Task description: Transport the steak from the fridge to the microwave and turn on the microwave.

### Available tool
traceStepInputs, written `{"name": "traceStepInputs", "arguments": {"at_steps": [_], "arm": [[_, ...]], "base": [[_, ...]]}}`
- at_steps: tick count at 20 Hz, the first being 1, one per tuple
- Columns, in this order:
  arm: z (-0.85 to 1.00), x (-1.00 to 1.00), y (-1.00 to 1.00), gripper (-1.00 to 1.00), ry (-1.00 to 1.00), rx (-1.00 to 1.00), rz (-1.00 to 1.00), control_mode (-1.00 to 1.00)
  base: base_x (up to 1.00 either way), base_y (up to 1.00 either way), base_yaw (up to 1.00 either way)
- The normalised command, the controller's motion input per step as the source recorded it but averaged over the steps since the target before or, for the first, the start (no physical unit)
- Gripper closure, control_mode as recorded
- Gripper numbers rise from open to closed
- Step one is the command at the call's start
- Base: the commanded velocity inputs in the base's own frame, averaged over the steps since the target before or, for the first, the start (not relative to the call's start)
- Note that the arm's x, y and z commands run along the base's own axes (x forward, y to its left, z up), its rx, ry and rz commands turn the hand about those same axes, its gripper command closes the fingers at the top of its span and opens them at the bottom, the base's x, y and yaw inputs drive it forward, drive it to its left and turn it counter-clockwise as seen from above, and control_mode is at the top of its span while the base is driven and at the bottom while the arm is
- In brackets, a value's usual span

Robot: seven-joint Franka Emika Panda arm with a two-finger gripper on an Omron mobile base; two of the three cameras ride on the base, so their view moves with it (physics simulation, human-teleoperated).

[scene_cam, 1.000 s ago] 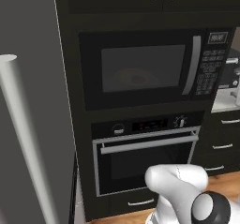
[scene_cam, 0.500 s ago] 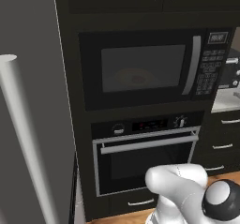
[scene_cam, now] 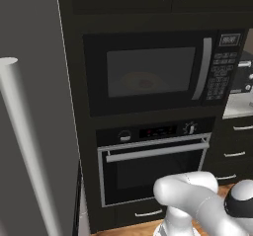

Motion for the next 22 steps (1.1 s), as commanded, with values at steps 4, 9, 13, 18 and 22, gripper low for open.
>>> {"name": "traceStepInputs", "arguments": {"at_steps": [4, 9, 13, 18, 22], "arm": [[-0.34, 0.09, 0.0, -1.0, 0.0, 0.05, 0.09, -1.0], [-0.34, 0.22, 0.04, -1.0, 0.0, 0.04, 0.05, -1.0], [-0.34, 0.27, 0.1, -1.0, 0.0, 0.01, 0.04, -1.0], [-0.3, 0.26, 0.12, -1.0, 0.0, 0.0, 0.0, -1.0], [-0.33, 0.27, 0.03, -1.0, 0.0, 0.0, 0.0, -1.0]], "base": [[0.0, 0.0, 0.0], [0.0, 0.0, 0.0], [0.0, 0.0, 0.0], [0.0, 0.0, 0.0], [0.0, 0.0, 0.0]]}}
